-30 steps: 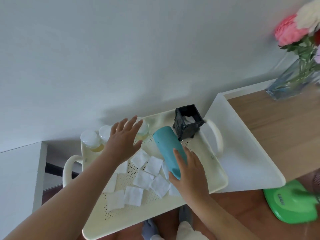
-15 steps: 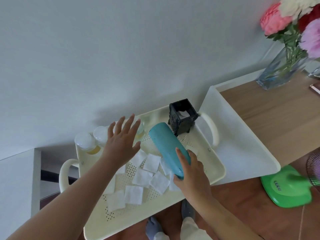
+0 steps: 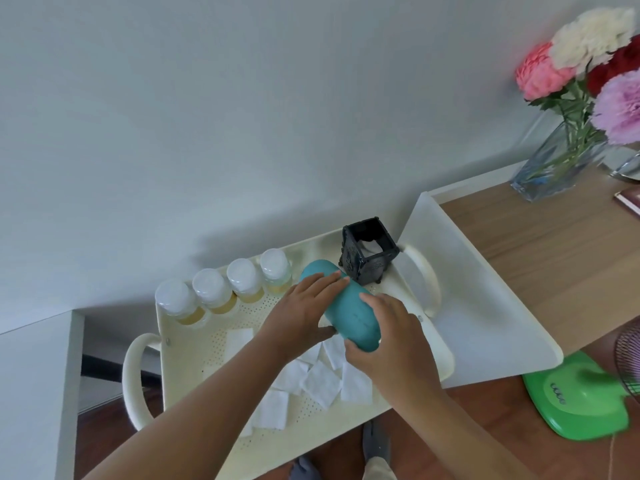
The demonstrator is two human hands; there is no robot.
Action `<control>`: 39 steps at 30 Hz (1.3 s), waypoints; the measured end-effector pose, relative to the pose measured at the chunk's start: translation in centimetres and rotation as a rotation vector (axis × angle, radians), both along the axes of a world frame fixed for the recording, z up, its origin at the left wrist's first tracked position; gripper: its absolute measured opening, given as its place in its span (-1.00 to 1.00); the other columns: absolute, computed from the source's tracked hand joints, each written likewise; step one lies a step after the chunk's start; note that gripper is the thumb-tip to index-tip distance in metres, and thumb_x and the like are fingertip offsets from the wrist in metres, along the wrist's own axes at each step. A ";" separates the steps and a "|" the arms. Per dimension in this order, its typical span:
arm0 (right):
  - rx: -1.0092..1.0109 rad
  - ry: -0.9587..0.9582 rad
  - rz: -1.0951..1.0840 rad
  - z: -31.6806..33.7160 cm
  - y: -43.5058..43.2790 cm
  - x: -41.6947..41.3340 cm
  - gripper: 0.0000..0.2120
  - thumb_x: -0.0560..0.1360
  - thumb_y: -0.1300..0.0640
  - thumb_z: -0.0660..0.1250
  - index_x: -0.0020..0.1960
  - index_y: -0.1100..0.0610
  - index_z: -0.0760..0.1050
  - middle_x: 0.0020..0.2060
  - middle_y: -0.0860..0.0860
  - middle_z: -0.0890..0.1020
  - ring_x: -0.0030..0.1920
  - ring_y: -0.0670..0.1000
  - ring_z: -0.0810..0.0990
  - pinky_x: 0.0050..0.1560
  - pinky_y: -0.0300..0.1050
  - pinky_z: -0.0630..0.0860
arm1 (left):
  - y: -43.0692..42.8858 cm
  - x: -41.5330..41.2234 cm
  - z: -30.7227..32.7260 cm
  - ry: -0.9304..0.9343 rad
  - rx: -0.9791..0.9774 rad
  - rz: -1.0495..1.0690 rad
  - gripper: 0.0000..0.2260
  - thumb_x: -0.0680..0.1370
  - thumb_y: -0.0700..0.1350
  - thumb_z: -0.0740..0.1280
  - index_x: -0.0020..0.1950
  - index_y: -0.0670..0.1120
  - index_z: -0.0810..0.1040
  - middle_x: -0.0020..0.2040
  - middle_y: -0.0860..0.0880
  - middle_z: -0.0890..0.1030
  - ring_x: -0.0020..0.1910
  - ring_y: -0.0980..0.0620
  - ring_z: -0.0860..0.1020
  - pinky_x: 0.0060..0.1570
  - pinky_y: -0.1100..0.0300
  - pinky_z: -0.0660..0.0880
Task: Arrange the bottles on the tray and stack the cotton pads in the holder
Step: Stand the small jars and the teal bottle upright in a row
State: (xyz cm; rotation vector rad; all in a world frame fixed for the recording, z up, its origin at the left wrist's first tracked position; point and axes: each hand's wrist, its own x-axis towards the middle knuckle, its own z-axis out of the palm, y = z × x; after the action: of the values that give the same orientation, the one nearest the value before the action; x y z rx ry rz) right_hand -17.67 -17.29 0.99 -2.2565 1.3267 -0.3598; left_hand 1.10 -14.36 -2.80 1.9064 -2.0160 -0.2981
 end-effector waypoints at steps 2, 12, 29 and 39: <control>0.006 -0.058 0.007 0.6 -0.3 0.0 -0.34 0.34 -0.16 0.43 0.37 -0.12 0.27 0.29 -0.13 0.41 0.15 -0.02 0.44 0.00 -0.13 0.57 | -0.3 0.2 0.1 0.068 -0.025 0.007 -0.27 0.36 0.00 0.52 0.49 0.00 0.32 0.45 0.06 0.41 0.39 -0.03 0.37 0.34 0.11 0.35; 0.103 -0.292 0.118 3.3 -2.0 0.0 -0.47 0.46 -0.04 0.40 0.38 -0.15 0.31 0.37 -0.24 0.36 0.32 -0.24 0.36 0.12 -0.57 0.35 | -1.2 2.0 1.5 0.148 -0.017 0.130 -0.27 0.30 0.07 0.55 0.42 0.01 0.38 0.34 0.06 0.51 0.28 0.03 0.46 0.24 0.24 0.35; 0.096 -0.278 0.157 6.1 -8.9 7.2 -0.62 0.51 0.00 0.36 0.30 -0.08 0.40 -0.02 -0.17 0.49 -0.02 -0.10 0.44 -0.17 -0.40 0.31 | 1.2 8.0 2.5 -0.106 0.075 0.410 -0.46 0.55 0.09 0.32 0.50 0.05 0.29 0.48 0.05 0.38 0.49 -0.04 0.26 0.45 0.02 0.16; 0.142 -0.318 0.228 5.8 -9.8 11.4 -0.74 0.50 0.00 0.36 0.15 -0.02 0.42 -0.01 -0.07 0.58 -0.03 -0.01 0.53 -0.17 -0.15 0.41 | 1.5 8.1 1.7 -0.075 0.071 0.444 -0.49 0.56 0.09 0.31 0.50 0.08 0.30 0.46 0.08 0.41 0.45 -0.05 0.32 0.39 0.00 0.28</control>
State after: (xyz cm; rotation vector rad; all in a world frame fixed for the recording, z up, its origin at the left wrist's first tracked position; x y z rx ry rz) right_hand -6.28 -27.14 6.77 -2.0990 0.8953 -0.5013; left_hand 9.20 -12.83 -1.13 2.3703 -1.5801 -0.1842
